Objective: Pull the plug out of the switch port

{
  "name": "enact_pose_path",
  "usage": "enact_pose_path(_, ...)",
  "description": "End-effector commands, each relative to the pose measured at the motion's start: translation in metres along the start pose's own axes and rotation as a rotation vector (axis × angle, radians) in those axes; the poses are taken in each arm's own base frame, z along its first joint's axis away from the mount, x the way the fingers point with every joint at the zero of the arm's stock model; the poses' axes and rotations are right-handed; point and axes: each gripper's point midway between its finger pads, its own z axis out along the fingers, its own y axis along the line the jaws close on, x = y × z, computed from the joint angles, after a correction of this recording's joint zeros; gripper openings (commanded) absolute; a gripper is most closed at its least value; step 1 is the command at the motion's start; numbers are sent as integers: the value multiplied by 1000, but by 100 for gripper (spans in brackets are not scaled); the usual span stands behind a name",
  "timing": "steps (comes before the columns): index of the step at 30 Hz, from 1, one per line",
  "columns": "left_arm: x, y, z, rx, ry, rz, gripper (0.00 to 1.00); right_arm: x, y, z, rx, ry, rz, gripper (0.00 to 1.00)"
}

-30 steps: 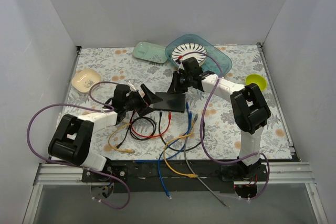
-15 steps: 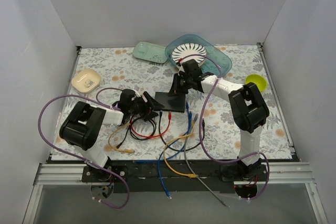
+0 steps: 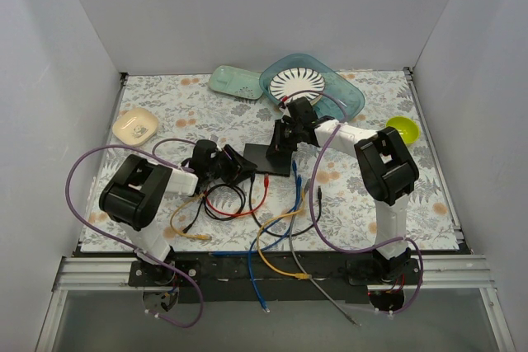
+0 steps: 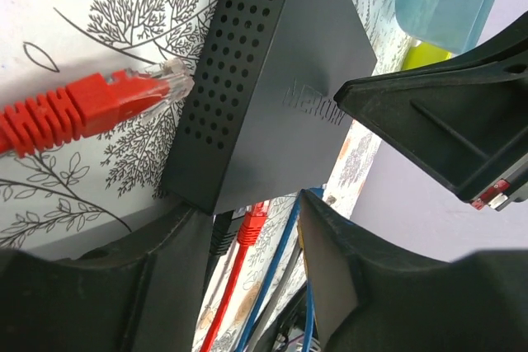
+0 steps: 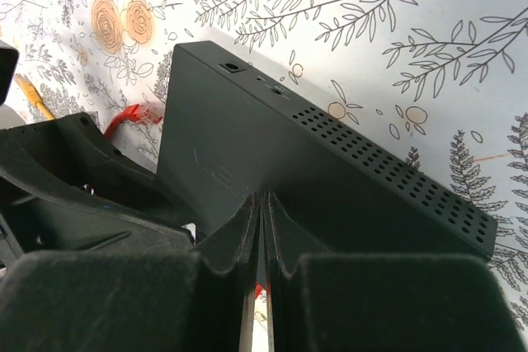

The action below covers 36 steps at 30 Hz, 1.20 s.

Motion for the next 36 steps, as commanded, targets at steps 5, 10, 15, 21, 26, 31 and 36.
enact_pose_path(5,18,36,0,-64,39,10,42,1,-6,4,-3,-1,12,11)
enact_pose_path(10,24,48,-4,-87,51,19,34,3,-9,6,1,3,14,11)
enact_pose_path(15,31,61,0,-112,87,25,29,5,-11,7,5,9,17,11)
enact_pose_path(21,32,70,2,-161,87,-36,27,5,-11,7,7,7,17,11)
enact_pose_path(26,25,73,4,-202,59,-64,18,5,-11,7,5,9,17,11)
enact_pose_path(31,24,80,3,-237,47,-69,7,8,-12,6,5,12,16,11)
enact_pose_path(36,27,83,2,-244,53,-71,0,9,-9,0,2,4,15,11)
